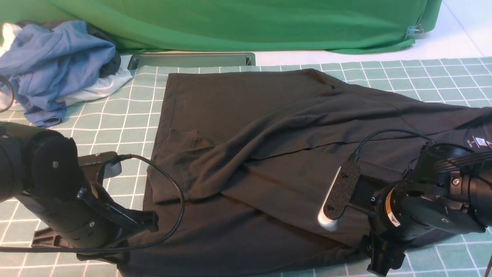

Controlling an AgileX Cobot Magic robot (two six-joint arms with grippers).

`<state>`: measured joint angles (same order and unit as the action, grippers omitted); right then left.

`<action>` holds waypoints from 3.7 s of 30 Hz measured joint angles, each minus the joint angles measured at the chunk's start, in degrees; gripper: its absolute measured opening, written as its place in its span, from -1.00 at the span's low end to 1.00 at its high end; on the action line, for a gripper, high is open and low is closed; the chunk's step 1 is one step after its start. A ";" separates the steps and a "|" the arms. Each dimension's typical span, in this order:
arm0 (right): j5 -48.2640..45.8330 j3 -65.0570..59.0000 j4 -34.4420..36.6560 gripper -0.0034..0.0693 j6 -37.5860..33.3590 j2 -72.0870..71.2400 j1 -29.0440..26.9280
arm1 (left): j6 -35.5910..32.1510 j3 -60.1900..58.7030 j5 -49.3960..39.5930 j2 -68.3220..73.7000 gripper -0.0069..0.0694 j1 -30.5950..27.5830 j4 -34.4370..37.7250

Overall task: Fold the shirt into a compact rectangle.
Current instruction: 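Grasp the near edge of the shirt at its hem and shoulder corners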

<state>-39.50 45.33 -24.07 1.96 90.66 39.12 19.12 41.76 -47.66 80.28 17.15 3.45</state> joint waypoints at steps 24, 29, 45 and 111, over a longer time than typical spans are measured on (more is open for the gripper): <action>-4.48 1.52 1.65 -0.65 -1.96 6.31 1.03 | 0.17 0.00 0.72 -0.06 -0.78 0.00 -0.05; -9.43 1.68 2.66 -0.66 -1.96 4.27 0.89 | 0.17 0.72 -2.04 -1.91 -0.78 0.00 -0.24; -16.89 1.63 11.11 -0.66 -1.96 -4.03 0.59 | -4.14 -9.41 -4.12 -7.56 -0.74 0.00 15.95; -21.50 -2.20 22.88 -0.66 0.37 -5.19 0.53 | 2.25 -5.85 -10.34 -16.09 -0.75 -0.05 14.83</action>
<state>-61.00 43.12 -1.18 2.33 85.47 39.65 21.37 35.91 -57.99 64.19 17.10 18.27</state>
